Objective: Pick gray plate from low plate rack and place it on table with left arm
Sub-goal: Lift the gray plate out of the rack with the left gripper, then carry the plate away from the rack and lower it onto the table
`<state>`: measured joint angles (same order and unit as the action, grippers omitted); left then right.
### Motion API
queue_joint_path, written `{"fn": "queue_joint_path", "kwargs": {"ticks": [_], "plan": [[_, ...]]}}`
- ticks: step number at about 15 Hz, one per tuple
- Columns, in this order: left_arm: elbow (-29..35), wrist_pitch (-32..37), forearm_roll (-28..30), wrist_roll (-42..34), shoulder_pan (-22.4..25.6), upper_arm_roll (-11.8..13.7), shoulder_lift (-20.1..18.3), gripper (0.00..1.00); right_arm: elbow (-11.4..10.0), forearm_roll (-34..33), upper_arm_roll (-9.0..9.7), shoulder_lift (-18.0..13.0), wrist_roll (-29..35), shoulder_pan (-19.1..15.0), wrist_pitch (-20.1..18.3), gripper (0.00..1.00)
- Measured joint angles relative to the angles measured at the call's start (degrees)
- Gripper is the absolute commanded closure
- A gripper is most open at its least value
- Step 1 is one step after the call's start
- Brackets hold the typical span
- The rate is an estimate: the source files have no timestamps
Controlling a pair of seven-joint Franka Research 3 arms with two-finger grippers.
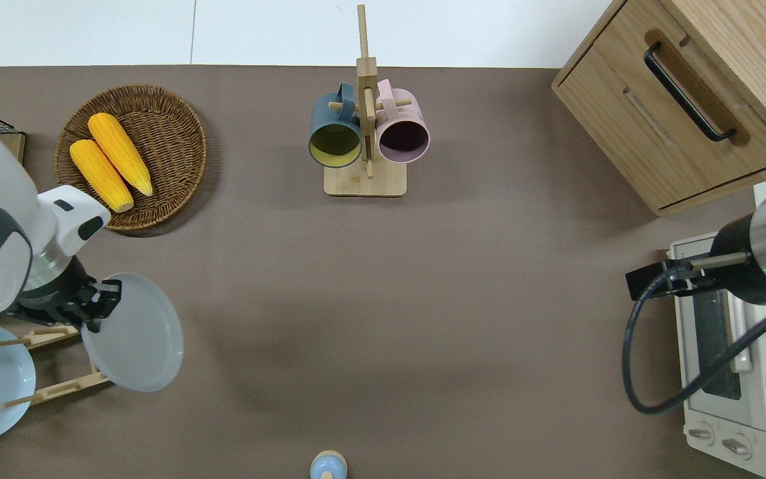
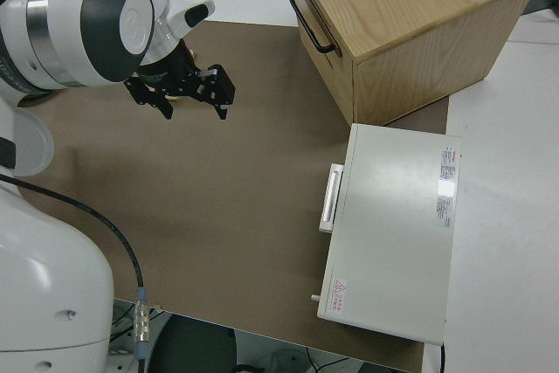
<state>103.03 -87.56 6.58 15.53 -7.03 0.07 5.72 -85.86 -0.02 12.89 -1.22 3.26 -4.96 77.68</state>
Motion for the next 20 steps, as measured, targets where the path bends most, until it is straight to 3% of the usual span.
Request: {"fn": "queue_joint_path", "kwargs": {"ticks": [2,3,5,6,7,12,20], "plan": [[2.67,-2.71,0.62,0.00,-0.10,-0.39,0.34,0.94,0.00,0.00,0.00,0.00,0.00,0.00,0.00,0.011],[4.30,-4.12,0.76,0.01,-0.13,-0.80,0.59,0.89,0.00,0.00,0.00,0.00,0.00,0.00,0.00,0.011],[6.52,-5.67,0.94,0.07,-0.18,-1.45,1.13,0.61,0.00,0.00,0.00,0.00,0.00,0.00,0.00,0.011],[7.19,-6.00,0.96,0.09,-0.19,-1.59,1.30,0.33,0.00,0.00,0.00,0.00,0.00,0.00,0.00,0.011],[7.46,-6.06,0.96,0.10,-0.19,-1.59,1.38,0.20,0.00,0.00,0.00,0.00,0.00,0.00,0.00,0.011],[7.67,-6.04,0.96,0.13,-0.16,-1.44,1.61,0.02,0.00,0.00,0.00,0.00,0.00,0.00,0.00,0.011],[3.95,-6.10,-1.03,0.14,0.06,-0.24,0.46,0.01,0.00,0.00,0.00,0.00,0.00,0.00,0.00,0.013]]}}
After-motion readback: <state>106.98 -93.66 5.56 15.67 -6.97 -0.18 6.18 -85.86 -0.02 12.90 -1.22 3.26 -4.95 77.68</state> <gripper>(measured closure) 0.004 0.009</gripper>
